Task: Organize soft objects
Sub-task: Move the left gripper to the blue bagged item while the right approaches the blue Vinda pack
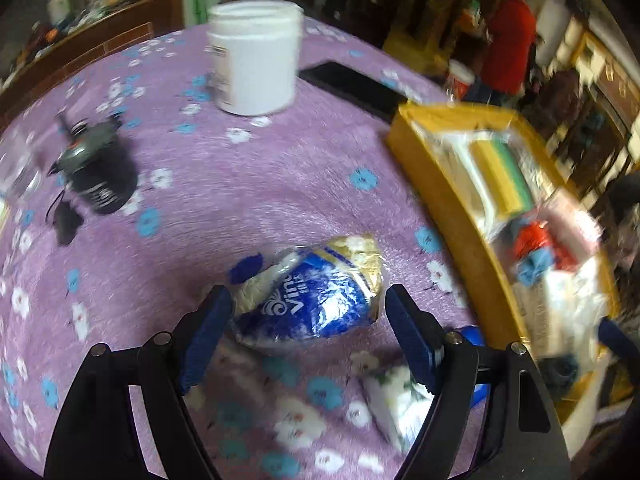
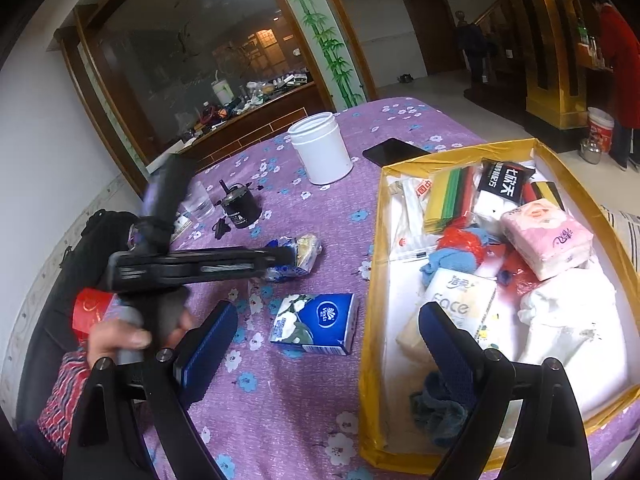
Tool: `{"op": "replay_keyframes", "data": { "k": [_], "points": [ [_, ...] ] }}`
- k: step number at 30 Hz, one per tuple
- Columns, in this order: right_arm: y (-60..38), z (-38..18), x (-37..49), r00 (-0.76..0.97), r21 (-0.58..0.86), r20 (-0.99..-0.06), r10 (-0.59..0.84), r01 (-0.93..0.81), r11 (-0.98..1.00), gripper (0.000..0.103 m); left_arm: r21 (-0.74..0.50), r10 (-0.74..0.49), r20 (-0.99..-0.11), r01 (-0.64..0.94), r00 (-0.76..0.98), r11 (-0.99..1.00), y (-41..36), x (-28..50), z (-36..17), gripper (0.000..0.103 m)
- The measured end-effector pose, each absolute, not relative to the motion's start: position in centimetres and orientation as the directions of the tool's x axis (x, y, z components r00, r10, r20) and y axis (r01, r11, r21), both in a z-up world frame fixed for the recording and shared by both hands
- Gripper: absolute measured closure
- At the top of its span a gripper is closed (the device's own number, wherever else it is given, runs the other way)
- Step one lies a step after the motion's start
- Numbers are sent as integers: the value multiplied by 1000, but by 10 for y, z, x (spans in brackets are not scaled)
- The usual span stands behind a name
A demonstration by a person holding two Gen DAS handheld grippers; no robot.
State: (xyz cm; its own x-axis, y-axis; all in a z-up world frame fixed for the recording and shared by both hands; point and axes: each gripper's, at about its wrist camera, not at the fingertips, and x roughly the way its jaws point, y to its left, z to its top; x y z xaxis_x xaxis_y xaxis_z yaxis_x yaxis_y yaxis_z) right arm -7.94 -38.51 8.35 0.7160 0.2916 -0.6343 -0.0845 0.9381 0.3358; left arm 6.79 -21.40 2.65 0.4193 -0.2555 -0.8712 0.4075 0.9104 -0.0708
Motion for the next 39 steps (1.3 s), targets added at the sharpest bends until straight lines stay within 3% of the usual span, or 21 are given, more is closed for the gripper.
{"op": "replay_keyframes", "data": {
  "k": [3, 9, 19, 23, 29, 39],
  "points": [
    [-388, 83, -79, 716, 343, -634, 292, -78, 936, 9, -8, -220, -849, 406, 480, 914, -220, 60, 25, 24],
    [-385, 82, -75, 708, 340, -642, 295, -82, 937, 9, 48, -153, -846, 358, 511, 932, -193, 46, 29, 36],
    [-346, 74, -51, 647, 283, -698, 308, -145, 948, 9, 54, -45, -839, 165, 542, 985, -84, 18, 19, 36],
    [-321, 67, -26, 599, 243, -747, 288, -158, 957, 9, -46, -99, -849, 113, 519, 993, -60, 27, 12, 35],
    [-301, 51, 10, 561, 134, -806, 187, -134, 982, 9, -62, -126, -844, 138, 521, 989, -60, 26, 9, 35],
    [-294, 23, 20, 482, 113, -862, 160, -124, 986, 9, -105, -159, -834, 131, 529, 986, -54, 25, 16, 35]
  ]
}}
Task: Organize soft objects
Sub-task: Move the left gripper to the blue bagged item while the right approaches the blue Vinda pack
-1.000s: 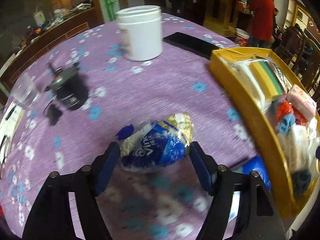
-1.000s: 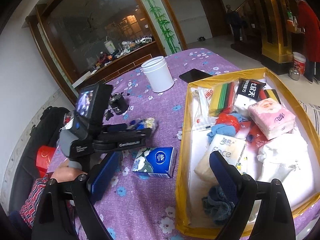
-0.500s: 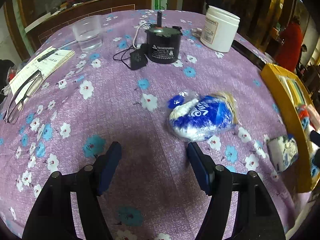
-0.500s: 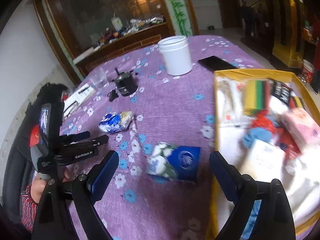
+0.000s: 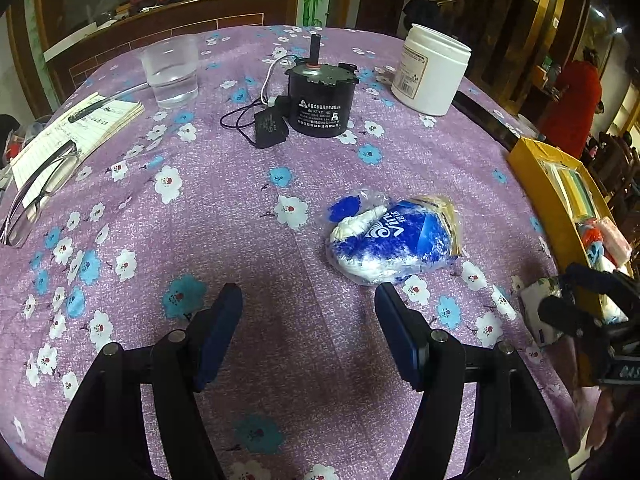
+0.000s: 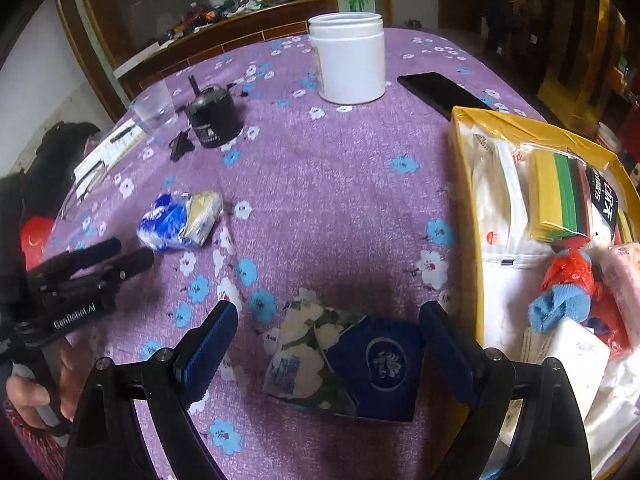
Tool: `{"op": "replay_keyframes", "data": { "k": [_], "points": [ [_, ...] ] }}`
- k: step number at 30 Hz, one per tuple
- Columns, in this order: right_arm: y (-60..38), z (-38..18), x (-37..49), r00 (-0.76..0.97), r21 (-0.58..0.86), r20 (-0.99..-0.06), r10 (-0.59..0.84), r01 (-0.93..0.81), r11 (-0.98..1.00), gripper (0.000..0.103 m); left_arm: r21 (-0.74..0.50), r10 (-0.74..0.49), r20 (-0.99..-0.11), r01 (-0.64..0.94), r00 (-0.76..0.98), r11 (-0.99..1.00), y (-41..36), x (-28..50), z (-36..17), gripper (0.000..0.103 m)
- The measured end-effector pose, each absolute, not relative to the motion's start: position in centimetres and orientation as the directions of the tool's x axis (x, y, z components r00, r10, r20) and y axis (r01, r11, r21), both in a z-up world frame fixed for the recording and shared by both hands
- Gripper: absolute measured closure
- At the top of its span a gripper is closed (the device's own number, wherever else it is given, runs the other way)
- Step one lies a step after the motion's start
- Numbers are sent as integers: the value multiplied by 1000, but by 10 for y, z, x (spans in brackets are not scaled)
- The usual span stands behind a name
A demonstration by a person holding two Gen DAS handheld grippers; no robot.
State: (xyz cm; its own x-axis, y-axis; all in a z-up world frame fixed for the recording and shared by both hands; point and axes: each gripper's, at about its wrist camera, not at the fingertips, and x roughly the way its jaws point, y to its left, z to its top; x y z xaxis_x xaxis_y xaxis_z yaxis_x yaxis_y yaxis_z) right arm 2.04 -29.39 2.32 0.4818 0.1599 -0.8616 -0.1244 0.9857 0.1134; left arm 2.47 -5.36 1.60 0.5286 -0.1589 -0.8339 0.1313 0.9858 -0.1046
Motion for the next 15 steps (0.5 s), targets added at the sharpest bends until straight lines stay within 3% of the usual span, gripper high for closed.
{"op": "replay_keyframes", "data": {
  "k": [5, 11, 15],
  "points": [
    [-293, 27, 8, 445, 185, -864, 237, -158, 970, 9, -107, -159, -832, 129, 531, 986, -54, 25, 16, 35],
    [-304, 47, -6, 391, 444, -777, 493, -215, 870, 9, -115, -167, -826, 128, 538, 985, -53, 24, 18, 35],
    [-323, 59, -3, 487, 353, -787, 380, -150, 923, 9, -112, -170, -824, 139, 540, 984, -55, 23, 19, 35]
  ]
}}
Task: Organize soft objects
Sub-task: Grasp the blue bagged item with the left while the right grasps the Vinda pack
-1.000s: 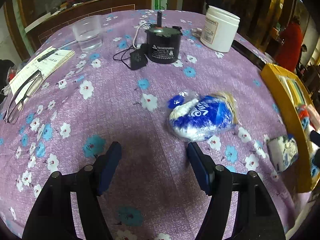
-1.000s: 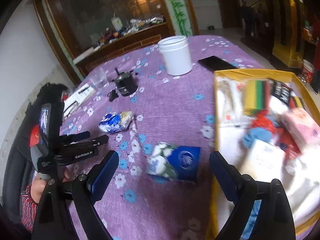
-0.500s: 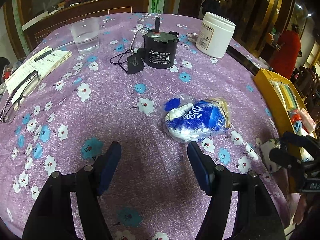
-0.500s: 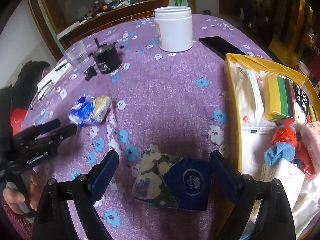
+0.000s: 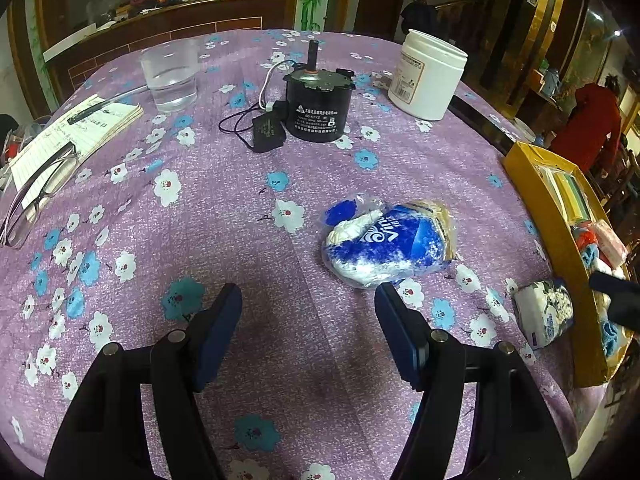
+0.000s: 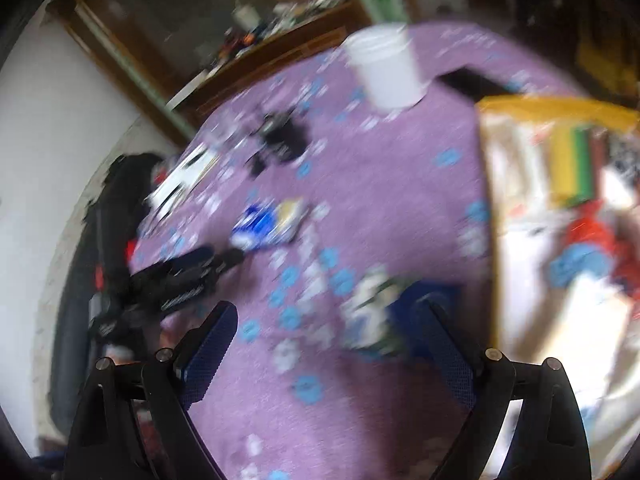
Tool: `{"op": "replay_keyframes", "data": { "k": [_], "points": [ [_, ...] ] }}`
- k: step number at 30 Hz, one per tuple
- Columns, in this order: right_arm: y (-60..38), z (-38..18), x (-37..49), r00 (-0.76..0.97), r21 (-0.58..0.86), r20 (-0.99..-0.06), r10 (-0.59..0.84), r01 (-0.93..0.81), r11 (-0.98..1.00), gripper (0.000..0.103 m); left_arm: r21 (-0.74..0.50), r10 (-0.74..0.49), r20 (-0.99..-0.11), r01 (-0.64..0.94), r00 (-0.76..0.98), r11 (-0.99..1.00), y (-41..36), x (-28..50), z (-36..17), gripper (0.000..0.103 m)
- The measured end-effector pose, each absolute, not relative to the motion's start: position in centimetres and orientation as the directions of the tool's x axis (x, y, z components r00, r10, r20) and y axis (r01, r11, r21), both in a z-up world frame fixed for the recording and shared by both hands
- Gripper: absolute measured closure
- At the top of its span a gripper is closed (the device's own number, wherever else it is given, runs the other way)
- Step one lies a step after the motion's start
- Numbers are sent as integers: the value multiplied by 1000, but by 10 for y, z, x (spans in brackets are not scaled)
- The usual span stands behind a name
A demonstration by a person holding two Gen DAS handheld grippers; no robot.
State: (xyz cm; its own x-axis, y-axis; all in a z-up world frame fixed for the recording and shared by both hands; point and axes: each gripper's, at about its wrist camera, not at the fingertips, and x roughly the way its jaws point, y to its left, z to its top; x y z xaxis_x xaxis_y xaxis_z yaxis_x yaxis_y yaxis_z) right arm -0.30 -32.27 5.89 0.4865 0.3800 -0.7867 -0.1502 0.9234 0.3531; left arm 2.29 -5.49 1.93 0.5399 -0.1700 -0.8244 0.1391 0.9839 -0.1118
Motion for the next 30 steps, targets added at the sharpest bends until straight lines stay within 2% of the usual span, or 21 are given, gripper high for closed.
{"op": "replay_keyframes", "data": {
  "k": [9, 15, 16, 22, 28, 30],
  "points": [
    [-317, 38, 33, 438, 262, -845, 305, -159, 952, 9, -111, -178, -825, 155, 537, 982, -57, 22, 20, 35],
    [-295, 21, 42, 360, 165, -903, 234, -214, 963, 9, -118, -185, -823, 157, 537, 980, -56, 23, 21, 35],
    [-288, 19, 38, 349, 111, -917, 192, -239, 965, 9, -120, -186, -823, 157, 537, 980, -55, 23, 21, 35],
    [-282, 17, 10, 194, 266, -924, 330, -295, 918, 9, -129, -195, -818, 158, 541, 979, -54, 21, 23, 35],
    [-282, 20, -11, 231, 222, -922, 311, -342, 913, 10, -124, -196, -817, 168, 542, 978, -57, 20, 23, 35],
    [-285, 18, -11, 254, 222, -916, 309, -321, 921, 13, -128, -204, -815, 174, 543, 976, -57, 20, 23, 35]
  ]
}}
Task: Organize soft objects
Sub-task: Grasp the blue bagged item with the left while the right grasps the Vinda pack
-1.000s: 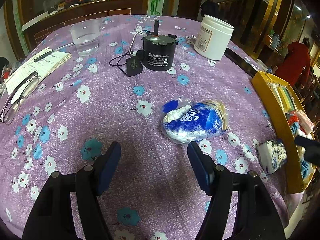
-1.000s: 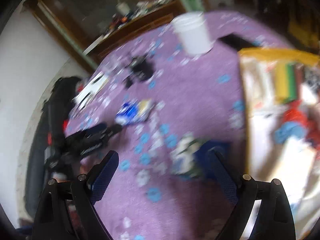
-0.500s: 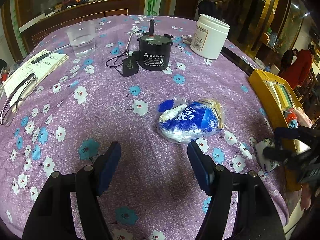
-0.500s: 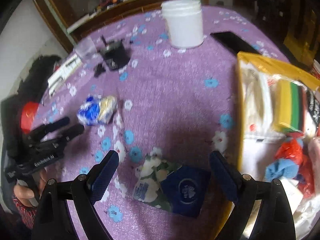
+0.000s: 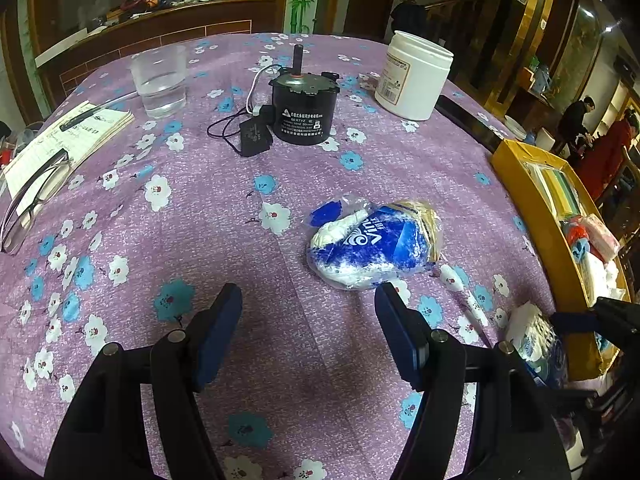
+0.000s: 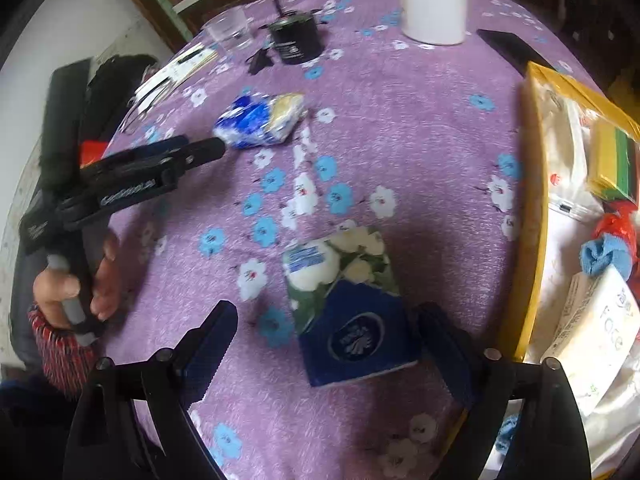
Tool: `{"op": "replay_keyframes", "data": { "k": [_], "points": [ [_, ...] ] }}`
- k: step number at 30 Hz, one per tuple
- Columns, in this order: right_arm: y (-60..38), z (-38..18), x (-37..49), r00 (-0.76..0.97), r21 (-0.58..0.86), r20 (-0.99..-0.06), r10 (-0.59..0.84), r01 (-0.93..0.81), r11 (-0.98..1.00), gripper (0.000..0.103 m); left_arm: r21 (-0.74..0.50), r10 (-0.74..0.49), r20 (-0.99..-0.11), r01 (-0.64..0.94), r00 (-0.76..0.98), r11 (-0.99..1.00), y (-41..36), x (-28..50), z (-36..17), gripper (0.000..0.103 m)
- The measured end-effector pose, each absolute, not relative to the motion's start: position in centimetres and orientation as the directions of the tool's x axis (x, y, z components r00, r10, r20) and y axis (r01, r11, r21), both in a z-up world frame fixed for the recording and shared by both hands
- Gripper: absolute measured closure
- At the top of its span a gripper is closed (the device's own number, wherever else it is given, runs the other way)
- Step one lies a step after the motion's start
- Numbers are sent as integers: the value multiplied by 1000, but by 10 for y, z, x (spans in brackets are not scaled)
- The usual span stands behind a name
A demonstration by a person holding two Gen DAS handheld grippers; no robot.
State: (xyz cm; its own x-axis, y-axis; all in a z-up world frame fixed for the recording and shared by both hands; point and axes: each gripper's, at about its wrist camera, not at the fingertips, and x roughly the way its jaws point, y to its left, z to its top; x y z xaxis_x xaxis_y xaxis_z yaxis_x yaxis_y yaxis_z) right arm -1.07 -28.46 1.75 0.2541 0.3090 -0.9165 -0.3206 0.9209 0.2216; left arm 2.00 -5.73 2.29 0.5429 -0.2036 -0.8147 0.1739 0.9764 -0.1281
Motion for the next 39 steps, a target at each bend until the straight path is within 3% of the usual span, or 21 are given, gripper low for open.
{"op": "replay_keyframes", "data": {
  "k": [1, 2, 3, 5, 12, 18, 22, 25, 31, 33, 34, 35, 39],
  "points": [
    [-285, 20, -12, 289, 215, -905, 312, -322, 922, 18, -132, -207, -815, 175, 542, 976, -57, 20, 23, 35],
    [-286, 21, -12, 292, 219, -902, 318, -325, 920, 30, -138, -212, -816, 175, 538, 975, -57, 20, 22, 34],
    [-283, 24, -16, 346, 163, -897, 276, -320, 933, 50, -144, -217, -817, 176, 534, 974, -57, 21, 22, 34],
    [-290, 29, -20, 373, 245, -859, 350, -301, 922, 51, -152, -223, -818, 175, 530, 973, -56, 22, 21, 34],
    [-321, 36, -37, 507, 362, -764, 399, -175, 916, 51, -132, -231, -806, 216, 545, 968, -65, 19, 36, 30],
    [-328, 45, -43, 536, 390, -730, 423, -182, 903, 51, -51, -207, -825, 296, 525, 954, -78, 36, 49, 25],
    [-327, 44, -46, 539, 412, -714, 448, -194, 890, 51, -93, -234, -854, 305, 464, 948, -87, 61, 42, 25],
    [-325, 44, -47, 538, 421, -709, 457, -197, 885, 51, -53, -193, -879, 314, 435, 948, -103, 71, 29, 25],
    [-321, 44, -49, 534, 416, -710, 459, -208, 885, 51, -111, -232, -867, 282, 441, 953, -104, 71, 15, 21],
    [-321, 43, -48, 531, 415, -713, 458, -208, 886, 51, -118, -239, -859, 279, 453, 953, -102, 68, 16, 29],
    [-322, 40, -47, 530, 420, -713, 460, -203, 884, 51, -118, -242, -853, 281, 463, 952, -102, 67, 19, 48],
    [-322, 40, -47, 530, 420, -713, 460, -203, 884, 51, -129, -256, -850, 289, 461, 949, -102, 64, 22, 59],
    [-322, 36, -44, 528, 427, -713, 462, -196, 883, 51, -96, -240, -843, 303, 481, 948, -107, 53, 34, 62]
  ]
}}
